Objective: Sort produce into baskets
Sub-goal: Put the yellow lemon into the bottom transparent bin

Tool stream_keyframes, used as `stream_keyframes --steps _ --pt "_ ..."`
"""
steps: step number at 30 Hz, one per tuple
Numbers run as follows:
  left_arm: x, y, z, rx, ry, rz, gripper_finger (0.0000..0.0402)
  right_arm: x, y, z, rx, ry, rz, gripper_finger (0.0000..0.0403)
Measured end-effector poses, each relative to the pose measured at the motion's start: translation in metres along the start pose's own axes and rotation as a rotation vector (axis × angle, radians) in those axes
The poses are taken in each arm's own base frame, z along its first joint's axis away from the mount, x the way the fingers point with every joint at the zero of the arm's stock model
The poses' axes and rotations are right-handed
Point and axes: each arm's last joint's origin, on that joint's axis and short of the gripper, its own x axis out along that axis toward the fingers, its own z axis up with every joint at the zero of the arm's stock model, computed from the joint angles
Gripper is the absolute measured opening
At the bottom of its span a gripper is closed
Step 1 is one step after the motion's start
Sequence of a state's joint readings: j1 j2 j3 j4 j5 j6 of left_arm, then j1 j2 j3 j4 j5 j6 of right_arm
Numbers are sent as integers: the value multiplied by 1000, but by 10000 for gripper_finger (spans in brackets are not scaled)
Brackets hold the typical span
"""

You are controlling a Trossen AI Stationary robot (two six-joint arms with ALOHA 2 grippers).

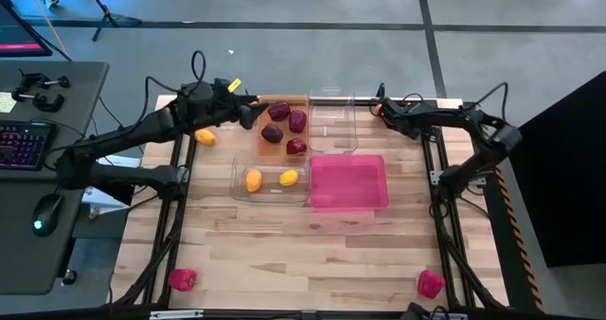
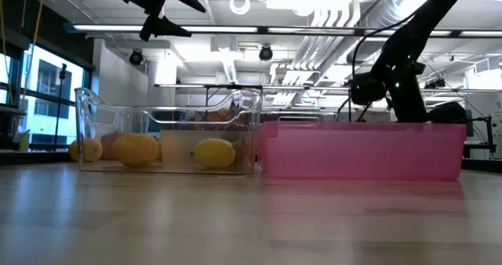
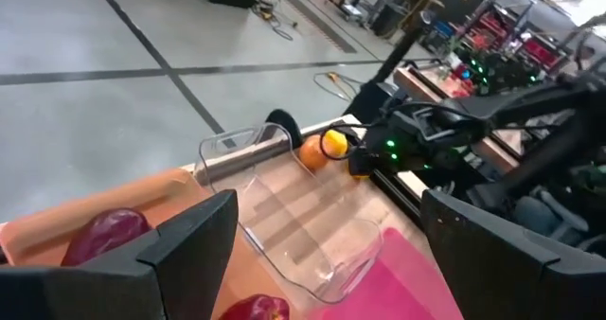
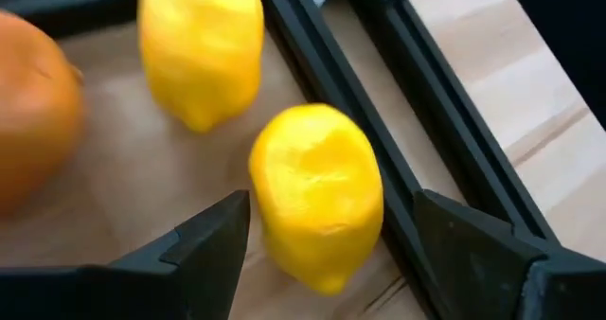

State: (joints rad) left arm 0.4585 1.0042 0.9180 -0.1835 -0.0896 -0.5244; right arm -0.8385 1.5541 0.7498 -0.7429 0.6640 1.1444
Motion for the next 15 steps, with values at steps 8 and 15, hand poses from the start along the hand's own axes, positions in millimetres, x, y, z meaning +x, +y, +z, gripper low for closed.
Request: stream_keyframes --steps 8,15 --pt "0 1 0 30 7 -2 319 18 12 -11 -110 32 -40 286" --pt "0 1 0 30 7 0 319 19 13 -11 -165 26 -37 269"
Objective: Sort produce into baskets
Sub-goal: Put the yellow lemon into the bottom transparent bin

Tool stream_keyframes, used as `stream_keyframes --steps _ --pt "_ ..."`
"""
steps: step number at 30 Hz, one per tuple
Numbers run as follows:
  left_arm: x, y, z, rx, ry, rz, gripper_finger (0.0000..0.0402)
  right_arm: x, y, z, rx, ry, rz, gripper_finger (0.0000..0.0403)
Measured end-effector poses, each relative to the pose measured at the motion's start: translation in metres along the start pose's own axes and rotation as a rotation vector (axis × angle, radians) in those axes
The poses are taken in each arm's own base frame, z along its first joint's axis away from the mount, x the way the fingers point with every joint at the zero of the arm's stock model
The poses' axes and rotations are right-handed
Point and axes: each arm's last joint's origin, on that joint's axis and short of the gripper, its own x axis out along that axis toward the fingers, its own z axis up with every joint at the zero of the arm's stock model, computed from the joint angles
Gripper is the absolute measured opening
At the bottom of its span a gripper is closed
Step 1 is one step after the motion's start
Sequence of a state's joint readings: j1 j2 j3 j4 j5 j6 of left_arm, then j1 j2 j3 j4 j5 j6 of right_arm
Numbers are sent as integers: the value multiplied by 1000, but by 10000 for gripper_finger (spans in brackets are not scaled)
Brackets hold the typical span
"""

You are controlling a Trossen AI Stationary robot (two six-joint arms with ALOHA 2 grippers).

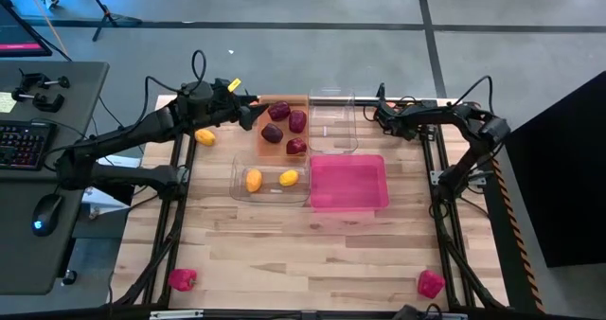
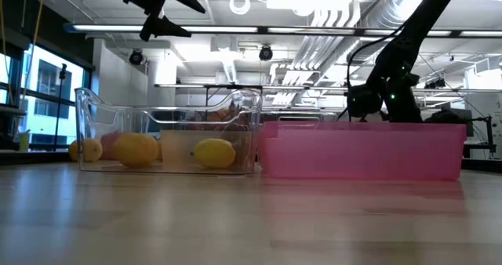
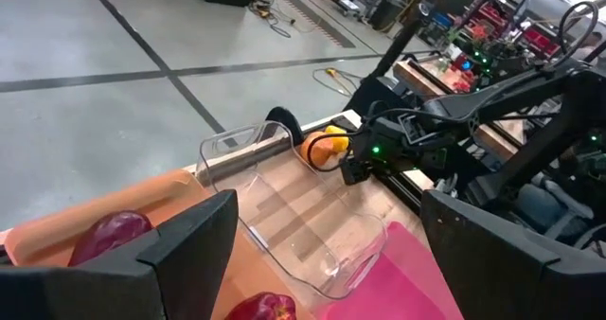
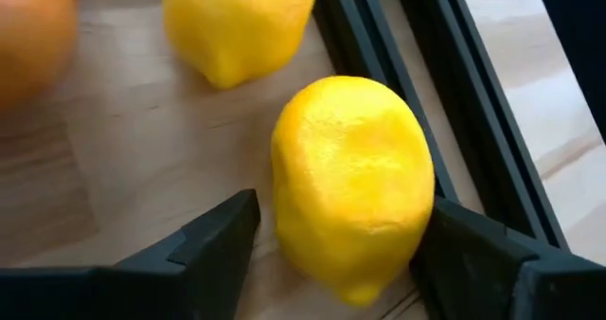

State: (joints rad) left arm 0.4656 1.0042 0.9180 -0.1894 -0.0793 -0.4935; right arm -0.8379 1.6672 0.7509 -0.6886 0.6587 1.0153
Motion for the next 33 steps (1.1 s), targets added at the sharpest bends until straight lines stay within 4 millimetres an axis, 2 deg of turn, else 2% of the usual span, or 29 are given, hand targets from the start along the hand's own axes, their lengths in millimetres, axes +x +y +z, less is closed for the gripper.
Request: stream_keyframes --steps 2,8,11,15,18,21,24,27,30,33 --pt "0 0 0 -2 -2 4 319 0 0 0 -17 10 4 241" --pt "0 0 0 1 -6 6 319 -8 -1 -5 -92 26 18 117" --pt "-3 0 3 11 -29 4 319 -27 -7 -12 -136 37 69 117" --pt "-11 3 10 5 -82 7 319 -67 -25 -14 -129 -70 187 117" --pt "-15 6 16 15 -119 17 319 -104 -38 -17 -27 -166 413 121" --pt "-16 9 21 27 -168 38 319 -137 -42 -15 22 -267 692 133" --pt "-14 12 25 26 -208 52 319 -164 -31 -13 -57 -296 1020 135" --pt "-11 13 27 23 -224 54 319 -188 -11 -22 -179 -300 1335 134" --pt "-11 13 28 22 -228 54 319 -204 14 -42 -269 -313 1522 136" --pt "-11 13 27 -3 -222 44 319 -210 40 -68 -335 -294 1640 142"
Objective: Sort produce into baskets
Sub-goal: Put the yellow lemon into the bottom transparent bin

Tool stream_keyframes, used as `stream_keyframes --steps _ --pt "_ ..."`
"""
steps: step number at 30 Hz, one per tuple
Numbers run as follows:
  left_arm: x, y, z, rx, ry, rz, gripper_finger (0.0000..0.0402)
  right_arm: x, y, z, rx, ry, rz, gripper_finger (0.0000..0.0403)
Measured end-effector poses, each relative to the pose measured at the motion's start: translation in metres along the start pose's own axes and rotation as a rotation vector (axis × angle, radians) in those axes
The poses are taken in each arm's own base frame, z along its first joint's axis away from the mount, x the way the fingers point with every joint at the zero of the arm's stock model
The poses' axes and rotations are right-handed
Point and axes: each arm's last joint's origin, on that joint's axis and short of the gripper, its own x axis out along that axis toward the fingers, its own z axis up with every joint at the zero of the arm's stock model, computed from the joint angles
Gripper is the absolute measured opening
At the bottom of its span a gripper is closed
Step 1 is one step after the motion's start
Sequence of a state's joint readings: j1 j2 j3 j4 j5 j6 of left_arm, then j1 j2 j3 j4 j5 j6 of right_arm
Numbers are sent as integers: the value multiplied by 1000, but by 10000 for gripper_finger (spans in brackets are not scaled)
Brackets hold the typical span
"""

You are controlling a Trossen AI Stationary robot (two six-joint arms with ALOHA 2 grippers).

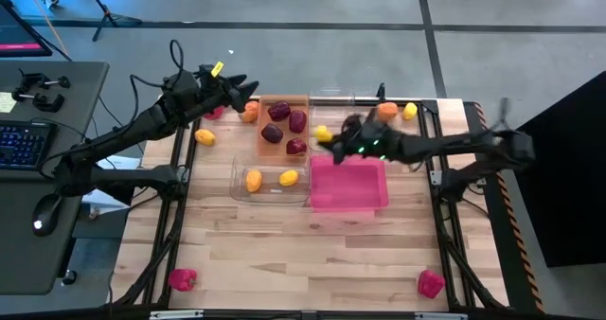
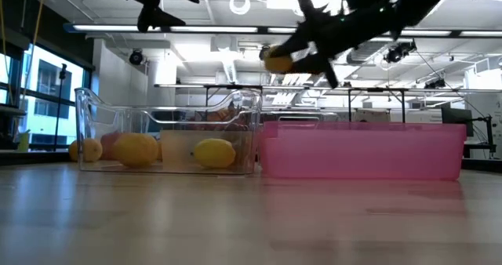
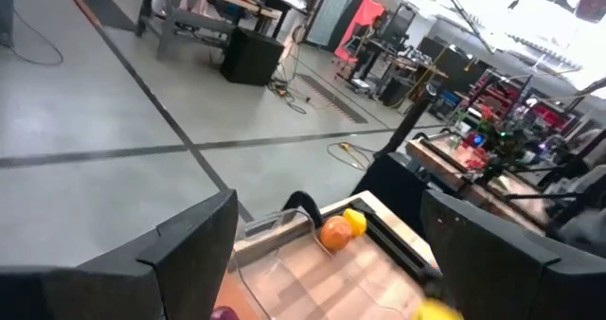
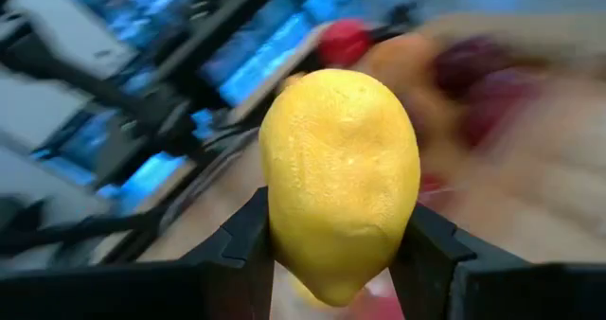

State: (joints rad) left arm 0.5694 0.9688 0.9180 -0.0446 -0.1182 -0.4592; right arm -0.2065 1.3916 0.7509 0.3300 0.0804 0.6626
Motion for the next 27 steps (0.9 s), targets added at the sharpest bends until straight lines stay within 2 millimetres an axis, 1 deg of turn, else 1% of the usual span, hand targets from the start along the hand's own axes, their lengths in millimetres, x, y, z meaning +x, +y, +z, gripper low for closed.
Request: stream_keyframes --steps 3,6,10,13,16,19,22,27 --pt "0 0 0 -18 6 -10 319 24 9 -24 9 30 116 151" --pt "0 -1 -1 -19 18 -26 319 45 19 -38 20 91 178 162" --pt "0 -1 -1 -29 24 -25 319 70 31 -38 26 148 210 175" --pt "0 -1 -1 -28 23 -25 319 83 38 -32 -31 192 204 179" --pt "0 0 -1 -28 25 -24 319 91 42 -24 -113 246 173 180" --pt "0 0 -1 -27 25 -25 319 93 43 -18 -140 296 123 181" --pt "0 0 -2 -26 30 -22 319 94 44 -12 -156 299 115 181" --pt "0 1 -5 -22 59 -8 319 93 45 -13 -178 331 157 181"
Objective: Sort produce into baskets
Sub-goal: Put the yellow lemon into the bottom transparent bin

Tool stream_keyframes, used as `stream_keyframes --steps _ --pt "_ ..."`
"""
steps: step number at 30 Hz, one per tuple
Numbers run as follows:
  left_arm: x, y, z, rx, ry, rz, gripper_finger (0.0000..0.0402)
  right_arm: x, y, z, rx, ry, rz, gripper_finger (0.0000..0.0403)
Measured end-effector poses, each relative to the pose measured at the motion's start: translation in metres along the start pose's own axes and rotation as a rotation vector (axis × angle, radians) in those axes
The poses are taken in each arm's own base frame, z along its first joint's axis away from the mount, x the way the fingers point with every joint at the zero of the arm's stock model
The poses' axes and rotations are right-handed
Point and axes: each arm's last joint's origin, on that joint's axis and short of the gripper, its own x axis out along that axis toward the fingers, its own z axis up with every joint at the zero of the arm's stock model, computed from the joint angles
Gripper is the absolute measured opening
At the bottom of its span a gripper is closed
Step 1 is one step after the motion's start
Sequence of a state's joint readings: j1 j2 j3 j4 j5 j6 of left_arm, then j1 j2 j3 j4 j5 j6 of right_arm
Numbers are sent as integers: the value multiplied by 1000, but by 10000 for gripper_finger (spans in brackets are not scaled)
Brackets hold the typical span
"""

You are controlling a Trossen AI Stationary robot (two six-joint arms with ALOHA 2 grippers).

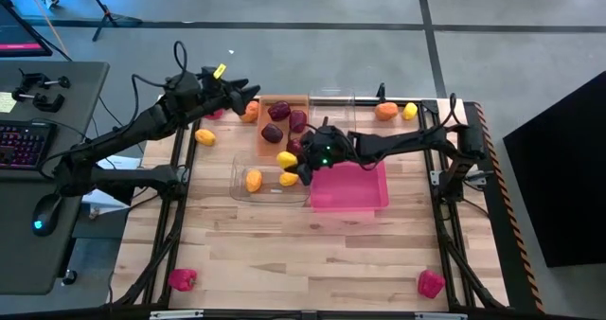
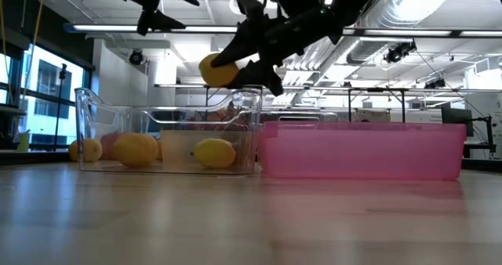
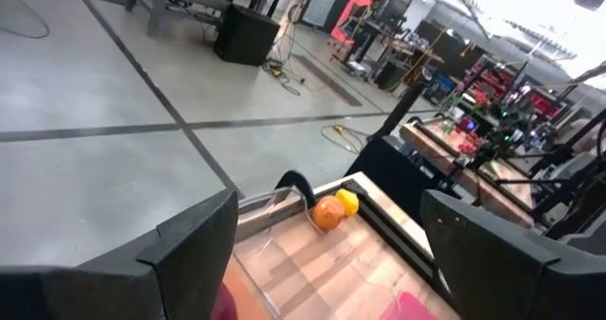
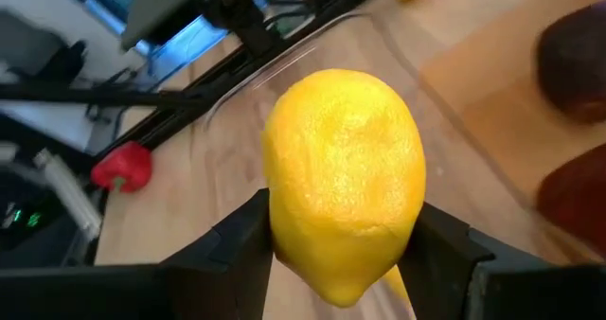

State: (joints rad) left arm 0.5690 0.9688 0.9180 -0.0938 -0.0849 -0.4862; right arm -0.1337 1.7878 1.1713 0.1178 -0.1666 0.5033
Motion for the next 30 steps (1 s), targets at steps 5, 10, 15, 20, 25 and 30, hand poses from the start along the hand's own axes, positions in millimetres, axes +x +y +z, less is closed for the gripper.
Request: stream_keyframes --steps 5,10,15,20,25,30 --pt "0 1 -3 13 28 14 319 0 1 -2 22 30 32 211" --pt "0 1 -3 23 30 15 319 0 -1 -2 58 55 42 296" --pt "0 2 -3 32 29 17 319 -11 -8 23 71 70 71 348" --pt "0 2 -3 55 27 20 319 -52 -26 66 10 43 -73 355" --pt "0 2 -3 56 27 22 319 -102 -45 84 -41 12 -416 355" --pt "0 2 -3 57 27 24 319 -136 -73 61 95 77 -783 355"
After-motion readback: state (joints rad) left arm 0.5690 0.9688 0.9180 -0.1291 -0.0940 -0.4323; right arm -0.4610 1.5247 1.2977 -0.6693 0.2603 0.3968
